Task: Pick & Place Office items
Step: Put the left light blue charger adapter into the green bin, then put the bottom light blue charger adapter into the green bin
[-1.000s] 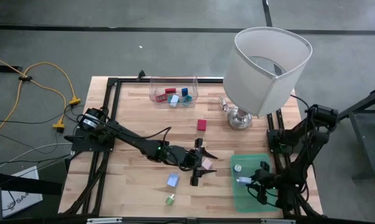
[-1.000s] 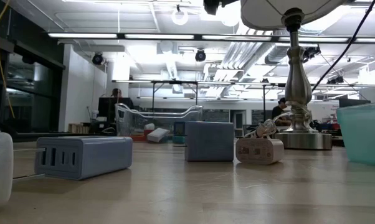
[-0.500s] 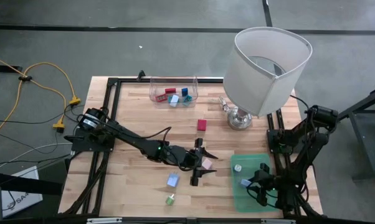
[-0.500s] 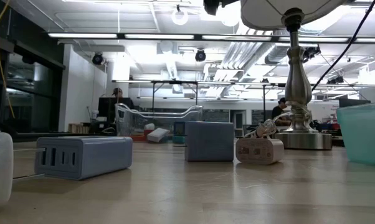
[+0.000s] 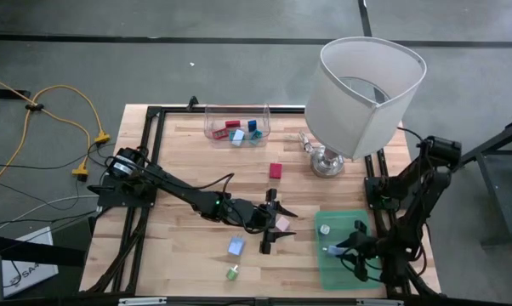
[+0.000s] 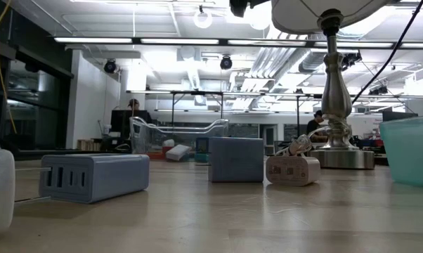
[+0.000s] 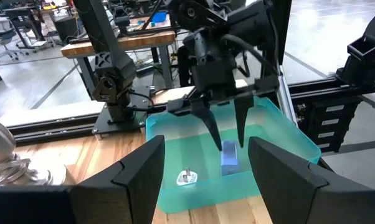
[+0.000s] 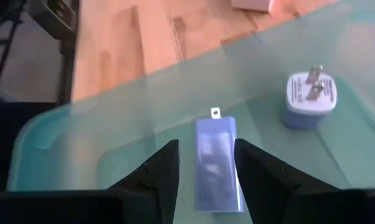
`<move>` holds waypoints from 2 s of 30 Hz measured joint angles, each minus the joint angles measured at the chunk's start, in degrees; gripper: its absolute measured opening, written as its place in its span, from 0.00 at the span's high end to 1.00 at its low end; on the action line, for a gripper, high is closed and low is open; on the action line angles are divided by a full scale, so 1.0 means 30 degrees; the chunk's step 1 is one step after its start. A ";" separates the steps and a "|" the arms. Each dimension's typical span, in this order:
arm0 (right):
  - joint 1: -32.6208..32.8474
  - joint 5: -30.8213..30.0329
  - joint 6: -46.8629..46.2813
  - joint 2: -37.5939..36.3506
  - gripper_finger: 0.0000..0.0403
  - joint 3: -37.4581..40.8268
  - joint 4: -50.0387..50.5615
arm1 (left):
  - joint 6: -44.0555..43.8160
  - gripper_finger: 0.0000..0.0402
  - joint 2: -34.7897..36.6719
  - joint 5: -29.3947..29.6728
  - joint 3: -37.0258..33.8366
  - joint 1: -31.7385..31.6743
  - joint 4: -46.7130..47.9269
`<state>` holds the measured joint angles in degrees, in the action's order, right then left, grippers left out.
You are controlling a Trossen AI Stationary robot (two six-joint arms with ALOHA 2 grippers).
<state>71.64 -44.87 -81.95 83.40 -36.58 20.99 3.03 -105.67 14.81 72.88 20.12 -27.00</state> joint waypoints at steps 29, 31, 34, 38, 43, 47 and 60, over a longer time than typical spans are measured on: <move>-0.0723 -0.3449 0.2634 -0.2274 0.66 0.0000 -0.0411 | -0.0364 0.44 0.0000 0.0113 0.0007 0.0000 0.0573; -0.1148 -0.3450 0.3624 -0.2274 0.66 0.0000 -0.0607 | -0.0365 0.44 0.0000 0.0109 0.0007 0.0000 0.0809; -0.1998 -0.3442 0.4831 -0.2274 0.66 0.0000 -0.1134 | -0.0364 0.44 0.0007 0.0118 0.0007 0.0089 0.1079; -0.3235 -0.2828 0.6361 -0.2274 0.66 0.0000 -0.1707 | 0.0016 0.44 0.0219 0.0331 0.0007 0.0348 0.1675; -0.4235 -0.1883 0.7759 -0.2554 0.66 0.0000 -0.1934 | 0.0226 0.44 0.1121 0.2086 0.0007 0.0962 0.3369; -0.4619 -0.1475 0.8401 -0.3396 0.66 0.0000 -0.2037 | -0.0122 0.44 0.1876 0.2681 0.0012 0.1409 0.5027; -0.4816 -0.1670 1.2805 -0.6107 0.66 0.0000 -0.3343 | -0.2124 0.44 0.3054 0.2678 0.0011 0.2664 0.9839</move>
<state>57.19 -49.88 -43.54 65.08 -36.58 10.97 -3.35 -96.51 22.84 72.91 28.11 2.51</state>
